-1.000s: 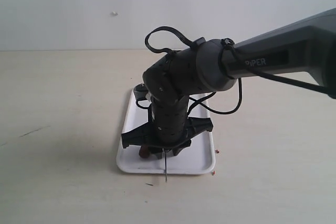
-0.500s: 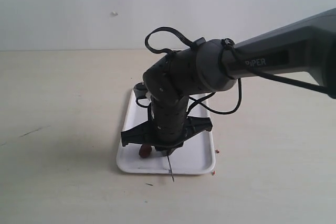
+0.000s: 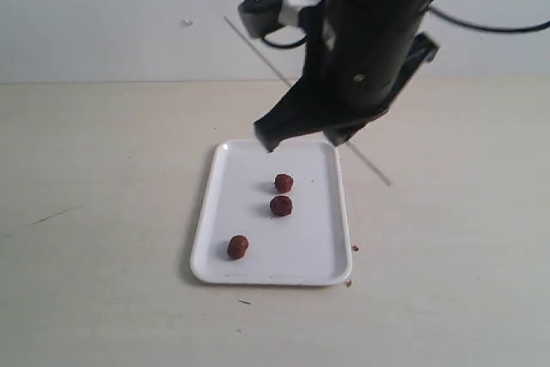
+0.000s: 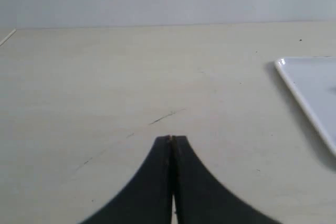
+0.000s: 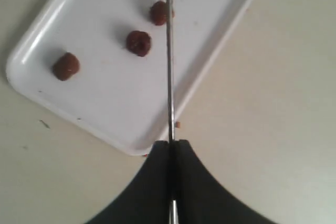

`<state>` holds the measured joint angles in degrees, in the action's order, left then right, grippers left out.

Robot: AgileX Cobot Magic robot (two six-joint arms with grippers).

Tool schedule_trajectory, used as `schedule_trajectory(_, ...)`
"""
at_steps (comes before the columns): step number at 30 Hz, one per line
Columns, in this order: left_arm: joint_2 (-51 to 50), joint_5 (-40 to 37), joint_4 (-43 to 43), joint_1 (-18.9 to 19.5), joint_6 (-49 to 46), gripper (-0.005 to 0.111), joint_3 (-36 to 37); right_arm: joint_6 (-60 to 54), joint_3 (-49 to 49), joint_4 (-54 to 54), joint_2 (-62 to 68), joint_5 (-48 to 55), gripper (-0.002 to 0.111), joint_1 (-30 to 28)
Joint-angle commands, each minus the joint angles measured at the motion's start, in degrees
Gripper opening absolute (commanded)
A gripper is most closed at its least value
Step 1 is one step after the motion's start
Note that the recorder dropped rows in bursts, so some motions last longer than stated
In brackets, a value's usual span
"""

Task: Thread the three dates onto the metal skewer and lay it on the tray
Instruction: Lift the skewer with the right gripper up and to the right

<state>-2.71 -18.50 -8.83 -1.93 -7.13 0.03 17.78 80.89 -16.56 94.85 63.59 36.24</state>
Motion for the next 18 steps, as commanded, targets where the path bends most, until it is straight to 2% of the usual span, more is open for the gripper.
schedule_trajectory(1,0.1,0.2,0.3,-0.4,0.2,0.0,0.0,-1.6,-1.5,-9.5,-7.2,1.7,0.0,-0.8)
schedule_trajectory(5,0.1,0.2,0.3,-0.4,0.2,0.0,0.0,-2.4,-3.7,-10.6,-9.9,-1.5,0.0,-4.2)
schedule_trajectory(13,0.1,0.2,0.3,-0.4,-0.1,0.0,0.0,-9.6,-14.1,-10.1,-9.9,-18.4,0.0,-15.8)
schedule_trajectory(16,0.1,4.2,2.9,-0.4,-7.2,0.0,0.0,-15.5,-17.3,-7.5,-9.9,-22.8,0.0,-21.6)
schedule_trajectory(18,0.1,7.3,2.5,-0.4,-7.7,0.0,0.0,-20.3,-18.2,-2.6,-9.9,-25.9,0.0,-25.3)
